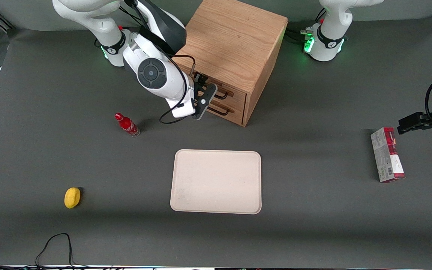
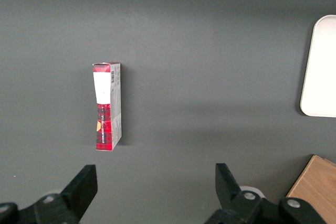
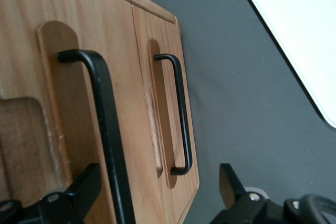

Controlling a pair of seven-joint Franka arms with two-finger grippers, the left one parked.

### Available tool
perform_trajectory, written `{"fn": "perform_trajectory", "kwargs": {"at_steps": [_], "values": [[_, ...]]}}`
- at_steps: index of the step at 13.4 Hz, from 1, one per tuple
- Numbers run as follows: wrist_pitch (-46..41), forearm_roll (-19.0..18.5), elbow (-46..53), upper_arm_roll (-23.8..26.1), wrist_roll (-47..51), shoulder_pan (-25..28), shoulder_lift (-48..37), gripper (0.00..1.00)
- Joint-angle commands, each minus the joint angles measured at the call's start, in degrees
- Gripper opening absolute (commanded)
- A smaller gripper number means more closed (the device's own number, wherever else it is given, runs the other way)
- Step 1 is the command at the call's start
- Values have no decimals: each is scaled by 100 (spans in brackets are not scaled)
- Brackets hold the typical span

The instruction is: Open upper drawer

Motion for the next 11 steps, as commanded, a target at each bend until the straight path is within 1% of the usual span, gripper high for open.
{"fn": "perform_trajectory", "kwargs": {"at_steps": [1,3,5,8,11], "values": [[192,-174,-151,8,-124,13,-70,100],[201,-289,-98,-1,-246,-22,-35,100],[148,-289,59,-175,-553,-57,-26,100],[148,-298,366,-641,-922,-57,105,100],[139,-289,858,-1299,-1345,-66,377,100]]}}
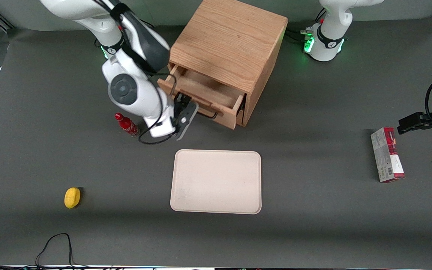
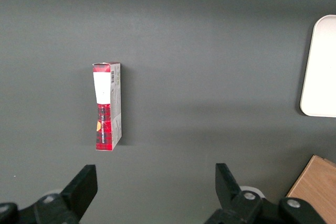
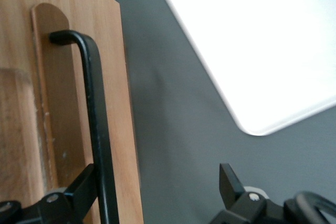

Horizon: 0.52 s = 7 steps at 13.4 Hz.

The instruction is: Open upper drawer

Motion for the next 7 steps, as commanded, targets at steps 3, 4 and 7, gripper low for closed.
{"fn": "perform_trajectory", "kwargs": {"at_steps": [3,4,7], "values": [[-9,-67,1080,-814,-550,-25,679,100],[-18,-67,1282,-911,-577,-25,837,100],[-9,-58,1723,-929,-568,-25,1120,100]]}}
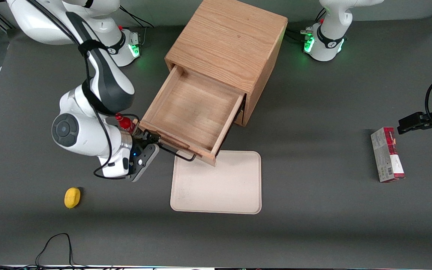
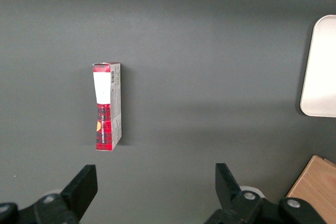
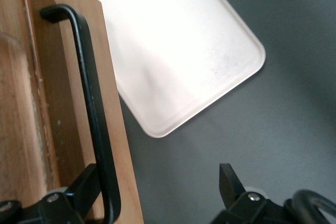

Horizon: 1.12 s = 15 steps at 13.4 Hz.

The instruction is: Open upper drawer

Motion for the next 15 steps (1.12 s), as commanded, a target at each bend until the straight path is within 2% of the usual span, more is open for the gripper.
{"fn": "perform_trajectory", "kwargs": {"at_steps": [1,4,6,9,10,11,12,15], "values": [[-16,-49,534,3,-31,69,290,100],[-59,-5,578,3,57,52,132,100],[-619,4,596,-32,624,43,-140,100],[-955,-75,500,-382,2756,43,-1009,100],[-1374,-110,560,-810,3861,51,-1072,100],[-1526,-337,543,-1084,4403,43,-1134,100],[-1658,-444,508,-1191,4408,34,-1239,100],[-2186,-462,168,-1771,4408,-1,-1747,100]]}}
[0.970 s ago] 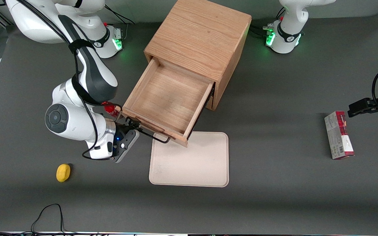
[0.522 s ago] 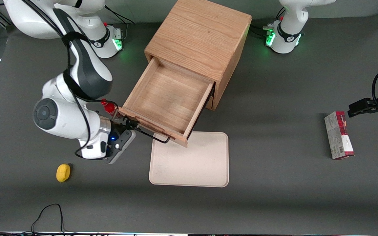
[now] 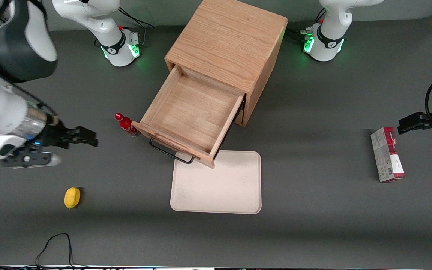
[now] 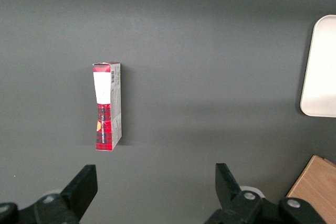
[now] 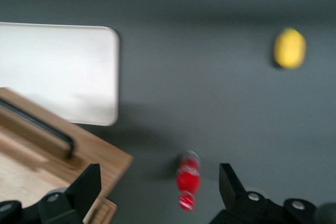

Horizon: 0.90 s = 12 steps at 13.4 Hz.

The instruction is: Open upper drawer

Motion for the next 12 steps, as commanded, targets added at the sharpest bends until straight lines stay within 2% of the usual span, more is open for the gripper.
{"fn": "perform_trajectory", "kwargs": {"at_steps": [1,3,4,5,8,12], "values": [[-53,-129,-955,-307,282,66,-949,100],[742,-409,-2480,-299,342,83,-2187,100],[1174,-402,-3142,-325,369,66,-2689,100],[1213,-393,-3305,-342,387,48,-2868,100],[433,-393,-3131,-378,571,22,-2844,100],[291,-480,-3025,-378,545,-22,-2765,100]]}}
